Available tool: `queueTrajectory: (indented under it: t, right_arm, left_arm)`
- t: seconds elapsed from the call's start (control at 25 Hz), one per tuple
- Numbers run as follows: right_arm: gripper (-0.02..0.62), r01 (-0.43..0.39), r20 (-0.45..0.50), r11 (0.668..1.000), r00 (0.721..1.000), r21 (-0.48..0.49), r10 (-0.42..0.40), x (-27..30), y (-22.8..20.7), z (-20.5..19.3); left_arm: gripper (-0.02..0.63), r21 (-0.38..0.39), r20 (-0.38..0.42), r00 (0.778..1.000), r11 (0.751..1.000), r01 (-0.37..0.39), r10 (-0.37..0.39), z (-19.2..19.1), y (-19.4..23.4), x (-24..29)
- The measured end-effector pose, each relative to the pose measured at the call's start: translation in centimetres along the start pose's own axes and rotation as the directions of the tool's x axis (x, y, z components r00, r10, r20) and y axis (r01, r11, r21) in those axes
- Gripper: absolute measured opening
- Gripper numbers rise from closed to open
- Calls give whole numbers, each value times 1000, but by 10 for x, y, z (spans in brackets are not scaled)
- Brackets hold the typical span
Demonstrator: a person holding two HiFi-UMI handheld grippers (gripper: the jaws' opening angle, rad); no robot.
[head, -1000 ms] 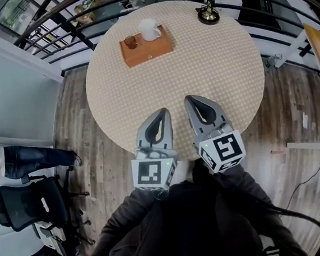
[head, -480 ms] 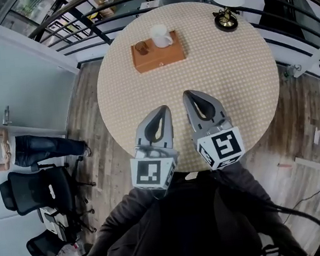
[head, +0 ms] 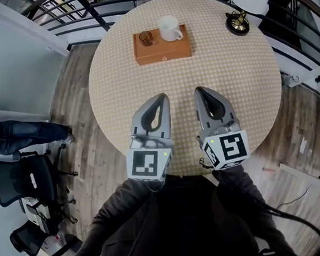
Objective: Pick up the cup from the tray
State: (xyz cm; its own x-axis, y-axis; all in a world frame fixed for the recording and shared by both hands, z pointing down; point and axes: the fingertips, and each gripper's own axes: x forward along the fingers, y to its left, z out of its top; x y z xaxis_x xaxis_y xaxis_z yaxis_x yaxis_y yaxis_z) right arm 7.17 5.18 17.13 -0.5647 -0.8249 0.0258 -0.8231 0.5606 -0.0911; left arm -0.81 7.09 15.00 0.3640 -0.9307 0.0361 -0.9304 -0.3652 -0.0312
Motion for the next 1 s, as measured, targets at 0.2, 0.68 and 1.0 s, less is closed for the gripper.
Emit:
queueTrajectory:
  t: [0.2, 0.68, 1.0]
  right_arm:
    - [8, 21, -42, 1000, 999, -14, -22, 25, -14, -9]
    - [8, 45, -128, 998, 991, -38, -50, 96, -28, -37]
    - [8, 86, -168, 996, 982, -38, -91, 140, -50, -63]
  left_arm:
    - [3, -30, -26, 1000, 1000, -7, 6, -14, 21, 17]
    - [3, -98, -62, 998, 995, -6, 0, -47, 84, 67]
    - [3, -127, -92, 995, 992, 15, -27, -79, 112, 108]
